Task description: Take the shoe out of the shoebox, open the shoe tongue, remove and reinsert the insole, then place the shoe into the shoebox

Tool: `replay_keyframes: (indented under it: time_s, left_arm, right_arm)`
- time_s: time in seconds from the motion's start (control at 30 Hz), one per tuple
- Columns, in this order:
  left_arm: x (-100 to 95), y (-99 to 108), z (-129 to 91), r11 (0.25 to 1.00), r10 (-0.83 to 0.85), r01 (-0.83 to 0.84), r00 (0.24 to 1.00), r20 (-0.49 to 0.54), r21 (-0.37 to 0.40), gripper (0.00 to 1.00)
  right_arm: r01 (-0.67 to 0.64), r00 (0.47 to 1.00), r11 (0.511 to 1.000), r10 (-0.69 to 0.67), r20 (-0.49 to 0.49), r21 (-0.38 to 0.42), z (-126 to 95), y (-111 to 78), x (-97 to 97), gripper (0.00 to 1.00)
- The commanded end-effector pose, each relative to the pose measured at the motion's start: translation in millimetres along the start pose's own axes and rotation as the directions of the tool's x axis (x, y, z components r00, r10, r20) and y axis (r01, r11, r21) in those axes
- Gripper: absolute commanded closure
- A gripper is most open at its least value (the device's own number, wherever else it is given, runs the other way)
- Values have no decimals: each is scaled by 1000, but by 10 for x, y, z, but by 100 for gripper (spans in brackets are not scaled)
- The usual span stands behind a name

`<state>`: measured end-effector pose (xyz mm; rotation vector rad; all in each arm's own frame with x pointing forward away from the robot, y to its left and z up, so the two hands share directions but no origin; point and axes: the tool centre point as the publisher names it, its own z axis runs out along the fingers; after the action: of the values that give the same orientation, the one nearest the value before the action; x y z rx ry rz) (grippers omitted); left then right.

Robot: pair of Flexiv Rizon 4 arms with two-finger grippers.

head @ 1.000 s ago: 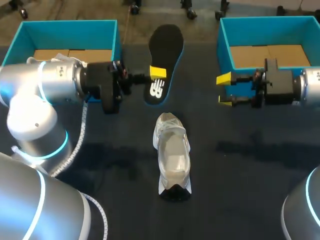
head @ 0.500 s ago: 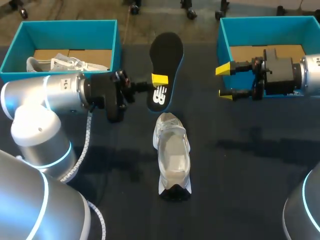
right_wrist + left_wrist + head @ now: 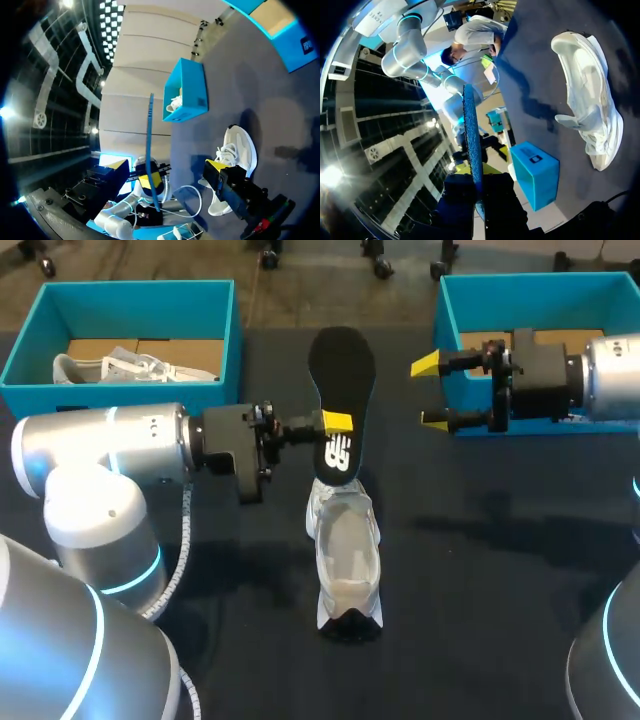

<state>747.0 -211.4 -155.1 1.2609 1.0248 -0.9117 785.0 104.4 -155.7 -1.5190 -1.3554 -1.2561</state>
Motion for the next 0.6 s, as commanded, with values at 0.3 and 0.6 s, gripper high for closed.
replay_keyframes:
  time_s: [0.3, 0.6]
  left_arm:
    - [192, -67, 181, 1000, -14, 13, 1000, -4, -22, 100]
    - [285, -64, 282, 999, -21, 21, 1000, -14, -40, 100]
  right_arm:
    - [-9, 1000, 999, 9, -8, 47, 257, 87, -26, 0]
    - [0, 1000, 997, 1, -7, 76, 432, 66, -27, 0]
